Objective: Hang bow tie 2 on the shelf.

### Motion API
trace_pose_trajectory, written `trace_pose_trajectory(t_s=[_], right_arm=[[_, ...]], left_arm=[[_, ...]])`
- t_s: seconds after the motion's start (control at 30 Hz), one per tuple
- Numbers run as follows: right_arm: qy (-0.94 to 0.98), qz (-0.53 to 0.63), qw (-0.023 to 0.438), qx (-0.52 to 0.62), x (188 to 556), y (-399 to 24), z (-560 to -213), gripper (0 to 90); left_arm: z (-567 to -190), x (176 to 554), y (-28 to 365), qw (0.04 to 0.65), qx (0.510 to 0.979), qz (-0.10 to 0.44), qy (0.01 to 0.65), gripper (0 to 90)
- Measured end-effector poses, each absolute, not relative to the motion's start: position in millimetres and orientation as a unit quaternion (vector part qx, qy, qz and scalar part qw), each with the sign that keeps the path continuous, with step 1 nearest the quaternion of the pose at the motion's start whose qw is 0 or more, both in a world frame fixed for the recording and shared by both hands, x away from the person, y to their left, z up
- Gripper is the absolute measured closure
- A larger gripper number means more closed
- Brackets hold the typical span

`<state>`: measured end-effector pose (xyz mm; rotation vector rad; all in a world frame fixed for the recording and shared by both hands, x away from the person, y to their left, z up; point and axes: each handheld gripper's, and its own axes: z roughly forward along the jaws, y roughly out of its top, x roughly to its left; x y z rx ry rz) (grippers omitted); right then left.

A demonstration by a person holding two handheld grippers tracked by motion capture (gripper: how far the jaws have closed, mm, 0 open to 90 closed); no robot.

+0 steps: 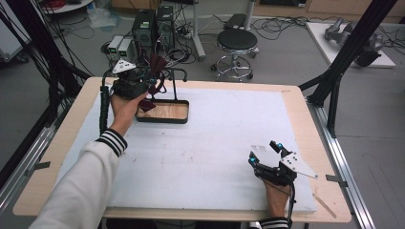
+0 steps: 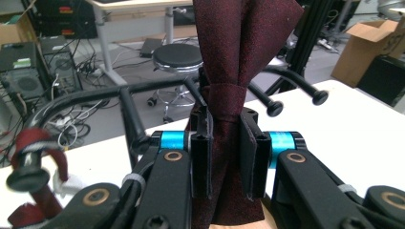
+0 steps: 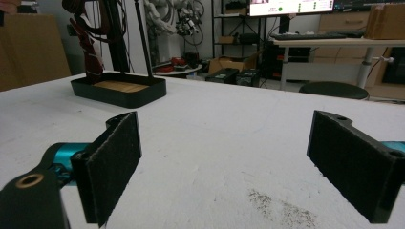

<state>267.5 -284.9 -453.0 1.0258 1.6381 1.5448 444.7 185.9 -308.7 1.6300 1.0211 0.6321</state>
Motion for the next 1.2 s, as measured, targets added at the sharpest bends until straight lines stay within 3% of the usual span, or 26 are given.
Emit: trace_pose_trajectory(t_s=[1.2], right_arm=[[0.627, 0.589, 0.328, 0.391, 267, -285, -453, 10.6]], left_arm=[[-334, 441, 190, 0.49, 0.662, 0.261, 0.503, 77.1]])
